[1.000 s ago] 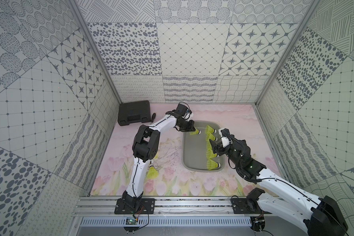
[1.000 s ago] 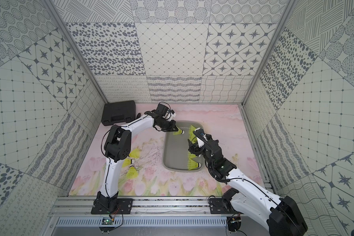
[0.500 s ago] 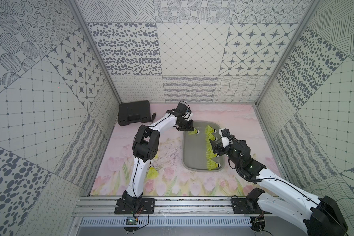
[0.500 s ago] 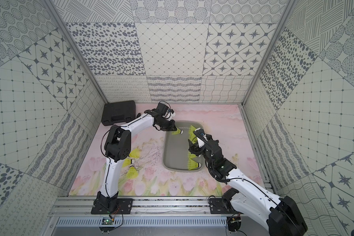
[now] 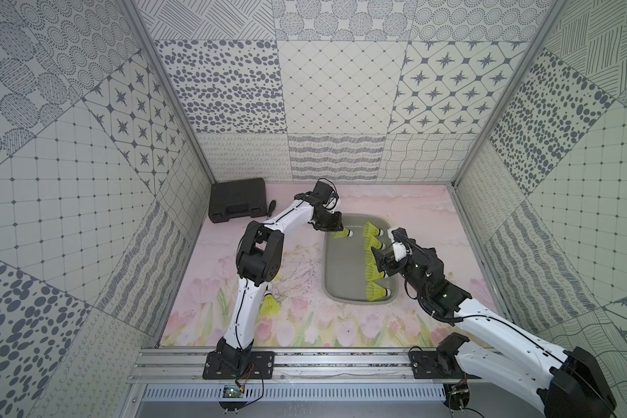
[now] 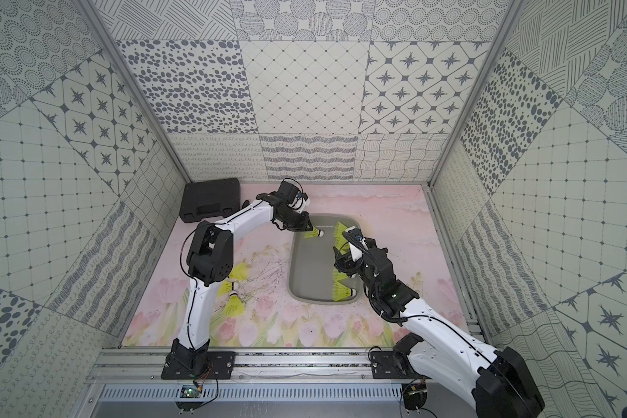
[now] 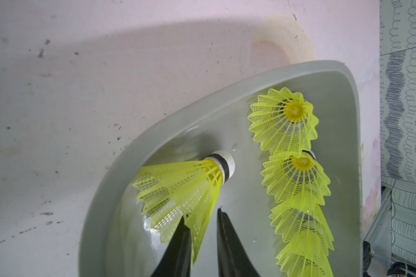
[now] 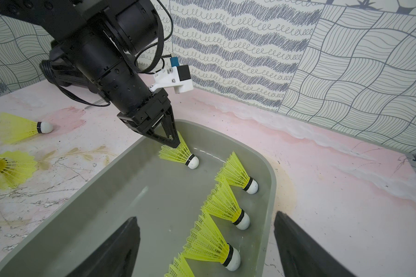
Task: Put the shuttlecocks into the storage box
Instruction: Place the shuttlecock in the storage box, then pick up the shuttlecock at the center of the board.
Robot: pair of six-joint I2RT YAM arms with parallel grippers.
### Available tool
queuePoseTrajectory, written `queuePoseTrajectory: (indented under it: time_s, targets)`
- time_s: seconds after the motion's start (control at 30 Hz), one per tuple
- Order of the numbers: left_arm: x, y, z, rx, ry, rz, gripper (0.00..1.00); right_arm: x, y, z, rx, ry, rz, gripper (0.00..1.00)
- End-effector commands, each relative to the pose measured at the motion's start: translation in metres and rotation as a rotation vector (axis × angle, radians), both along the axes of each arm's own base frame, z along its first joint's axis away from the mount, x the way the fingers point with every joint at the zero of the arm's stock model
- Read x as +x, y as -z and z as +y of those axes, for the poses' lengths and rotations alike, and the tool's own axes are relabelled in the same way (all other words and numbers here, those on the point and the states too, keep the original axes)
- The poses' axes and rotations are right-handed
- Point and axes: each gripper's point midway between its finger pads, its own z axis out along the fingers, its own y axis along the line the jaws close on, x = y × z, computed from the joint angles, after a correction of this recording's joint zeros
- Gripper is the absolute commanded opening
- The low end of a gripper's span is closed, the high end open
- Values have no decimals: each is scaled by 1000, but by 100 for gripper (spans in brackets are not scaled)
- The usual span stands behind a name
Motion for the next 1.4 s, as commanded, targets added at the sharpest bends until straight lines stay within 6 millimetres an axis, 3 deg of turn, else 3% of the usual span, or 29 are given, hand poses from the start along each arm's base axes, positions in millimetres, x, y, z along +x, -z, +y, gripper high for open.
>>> queuePoseTrajectory:
  time_s: [0.0,0.27,0.57,0.77,1.07,1.37]
  targets:
    - [1,1,7,33,11,-6,25,2,-4,1,28,0,-17,91]
    - [4,-11,7,31,1,-37,30,2,-3,1,24,1,-13,91]
    - [4,-41,17,35,-31,-114,43,3,-1,-1,24,6,-9,92]
    - [-6,-66,31,57,-61,-162,44,4,0,-2,24,10,-7,92]
    - [-40,-102,93,140,-237,-267,47,4,-1,-1,28,7,-3,92]
    - [-86,-101,175,359,-440,-307,50,4,1,-1,19,5,1,92]
